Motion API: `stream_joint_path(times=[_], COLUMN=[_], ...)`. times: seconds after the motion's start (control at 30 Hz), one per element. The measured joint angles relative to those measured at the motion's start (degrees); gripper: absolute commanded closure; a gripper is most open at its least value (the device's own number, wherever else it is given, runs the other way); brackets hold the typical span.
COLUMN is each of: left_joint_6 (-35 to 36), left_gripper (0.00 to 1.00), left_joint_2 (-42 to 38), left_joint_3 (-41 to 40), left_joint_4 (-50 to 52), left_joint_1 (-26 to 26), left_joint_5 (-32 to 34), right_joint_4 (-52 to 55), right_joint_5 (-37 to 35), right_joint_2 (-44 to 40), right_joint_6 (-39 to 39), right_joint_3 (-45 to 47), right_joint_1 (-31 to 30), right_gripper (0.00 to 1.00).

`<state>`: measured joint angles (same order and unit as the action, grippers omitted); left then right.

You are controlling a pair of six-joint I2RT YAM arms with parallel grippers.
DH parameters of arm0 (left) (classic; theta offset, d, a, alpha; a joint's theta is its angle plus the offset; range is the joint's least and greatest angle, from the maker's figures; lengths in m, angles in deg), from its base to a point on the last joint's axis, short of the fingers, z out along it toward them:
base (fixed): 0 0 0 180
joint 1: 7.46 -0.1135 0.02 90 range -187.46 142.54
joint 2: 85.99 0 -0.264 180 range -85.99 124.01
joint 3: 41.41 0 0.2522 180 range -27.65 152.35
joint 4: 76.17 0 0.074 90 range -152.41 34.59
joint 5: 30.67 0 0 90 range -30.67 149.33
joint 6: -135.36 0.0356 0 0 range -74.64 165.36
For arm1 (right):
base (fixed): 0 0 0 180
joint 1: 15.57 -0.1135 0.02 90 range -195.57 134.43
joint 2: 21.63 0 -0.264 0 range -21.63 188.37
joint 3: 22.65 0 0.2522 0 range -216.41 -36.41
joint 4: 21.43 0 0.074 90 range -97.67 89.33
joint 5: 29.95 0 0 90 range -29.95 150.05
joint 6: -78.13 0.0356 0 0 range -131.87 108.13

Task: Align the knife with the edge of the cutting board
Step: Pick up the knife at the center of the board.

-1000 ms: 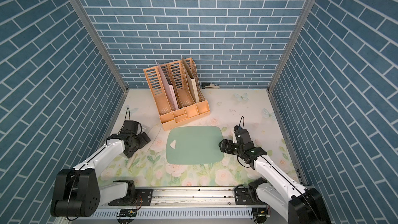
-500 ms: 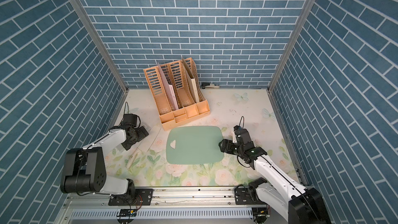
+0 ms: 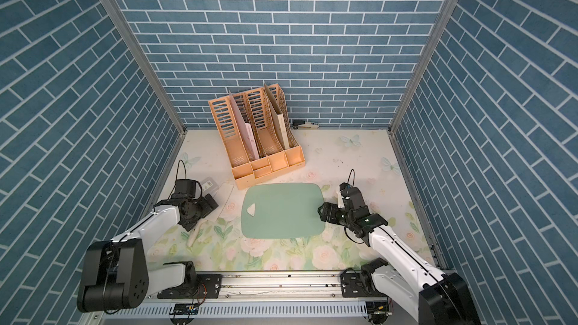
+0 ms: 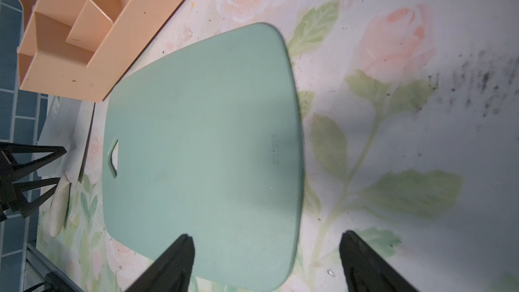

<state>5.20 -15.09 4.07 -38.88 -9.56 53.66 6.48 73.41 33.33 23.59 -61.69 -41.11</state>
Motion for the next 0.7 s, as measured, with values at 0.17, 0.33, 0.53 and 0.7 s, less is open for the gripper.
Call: stream_joint_path(times=[0.17, 0.33, 0.53, 0.7], left_joint_6=[-2.43, -3.93, -5.55, -6.49], left_gripper=[0.0, 0.0, 0.0, 0.01], left_joint_2=[-5.7, -13.11, -17.33, -16.79], left_joint_3=[-1.14, -3.48, -8.5, -8.37], left_joint_4=[2.8, 5.38, 6.97, 6.91], left_joint_1=[1.81, 2.93, 6.27, 8.81], left_joint_5=[-2.97, -4.55, -5.03, -4.76], right_joint_4=[-0.04, -0.07, -0.66, -0.72], right_joint_5=[0.02, 0.42, 0.92, 1.05], right_joint_2=[0.04, 0.44, 0.44, 0.44], right_joint_6=[0.0, 0.04, 0.07, 0.09], right_joint_3=[0.07, 0.07, 0.72, 0.96], right_joint_1=[0.0, 0.0, 0.0, 0.0], right_gripper=[0.15, 0.15, 0.15, 0.16])
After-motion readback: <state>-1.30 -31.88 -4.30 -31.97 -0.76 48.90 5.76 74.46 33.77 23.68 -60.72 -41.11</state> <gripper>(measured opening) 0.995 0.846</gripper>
